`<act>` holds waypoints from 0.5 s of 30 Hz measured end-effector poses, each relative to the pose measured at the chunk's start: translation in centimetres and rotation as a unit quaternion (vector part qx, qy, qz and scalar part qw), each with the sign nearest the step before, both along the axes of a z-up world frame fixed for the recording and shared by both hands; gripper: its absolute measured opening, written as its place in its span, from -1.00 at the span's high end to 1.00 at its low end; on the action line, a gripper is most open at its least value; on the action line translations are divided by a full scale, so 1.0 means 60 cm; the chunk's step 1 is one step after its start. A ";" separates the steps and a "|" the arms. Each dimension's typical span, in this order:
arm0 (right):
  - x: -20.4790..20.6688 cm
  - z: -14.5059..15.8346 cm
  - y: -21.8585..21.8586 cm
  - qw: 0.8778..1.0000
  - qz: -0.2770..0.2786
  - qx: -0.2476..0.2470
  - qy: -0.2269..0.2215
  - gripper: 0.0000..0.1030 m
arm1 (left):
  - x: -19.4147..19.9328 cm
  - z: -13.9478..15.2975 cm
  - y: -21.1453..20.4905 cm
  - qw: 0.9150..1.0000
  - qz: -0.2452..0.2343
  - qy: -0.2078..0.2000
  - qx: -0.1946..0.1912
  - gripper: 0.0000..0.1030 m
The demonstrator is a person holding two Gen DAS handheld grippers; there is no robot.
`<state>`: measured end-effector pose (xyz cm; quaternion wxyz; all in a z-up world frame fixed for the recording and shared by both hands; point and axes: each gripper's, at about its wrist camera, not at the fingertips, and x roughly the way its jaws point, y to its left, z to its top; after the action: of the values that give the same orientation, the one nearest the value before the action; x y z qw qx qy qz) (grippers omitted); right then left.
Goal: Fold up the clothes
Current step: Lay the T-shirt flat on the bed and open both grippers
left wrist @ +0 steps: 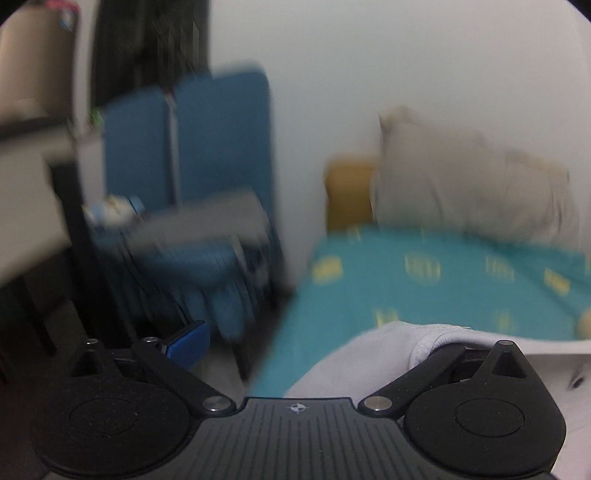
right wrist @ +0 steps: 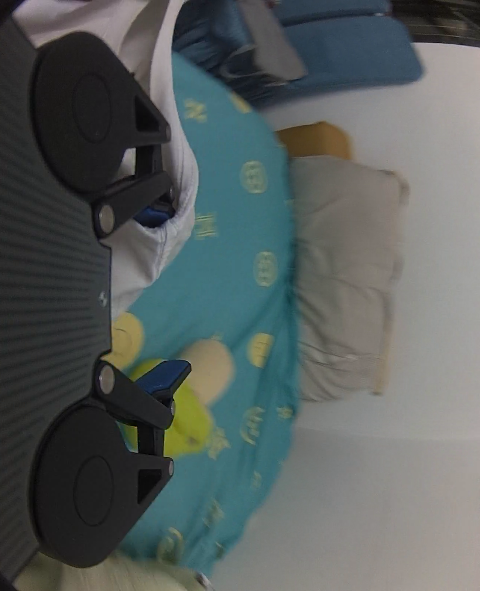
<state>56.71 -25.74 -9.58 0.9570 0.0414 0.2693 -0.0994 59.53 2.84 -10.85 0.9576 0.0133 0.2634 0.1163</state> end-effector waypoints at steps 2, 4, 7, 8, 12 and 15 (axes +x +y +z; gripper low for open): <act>0.040 -0.062 -0.008 0.997 0.034 0.036 0.061 -0.43 | 0.033 -0.061 0.004 0.999 -0.014 0.049 0.008 -0.94; 0.068 -0.110 -0.005 0.987 0.073 0.074 0.127 -0.43 | 0.056 -0.102 0.013 0.994 -0.051 0.099 0.011 -0.91; 0.072 -0.138 0.011 0.972 0.133 0.118 0.156 -0.45 | 0.071 -0.126 0.022 0.984 -0.105 0.142 0.010 -0.94; 0.070 -0.138 0.013 0.968 0.146 0.136 0.152 -0.54 | 0.073 -0.125 0.027 0.981 -0.121 0.151 0.001 -0.99; 0.049 -0.109 0.015 0.967 0.137 0.182 0.111 -0.67 | 0.052 -0.094 0.048 0.980 -0.133 0.145 -0.010 -0.99; 0.000 -0.068 0.024 0.975 0.113 0.175 0.071 -0.67 | 0.004 -0.053 0.062 0.983 -0.140 0.117 -0.016 -0.99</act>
<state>56.70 -24.30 -13.68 0.9182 0.1704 0.3532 0.0556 59.77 6.58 -14.05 0.9270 0.0482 0.3710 -0.0252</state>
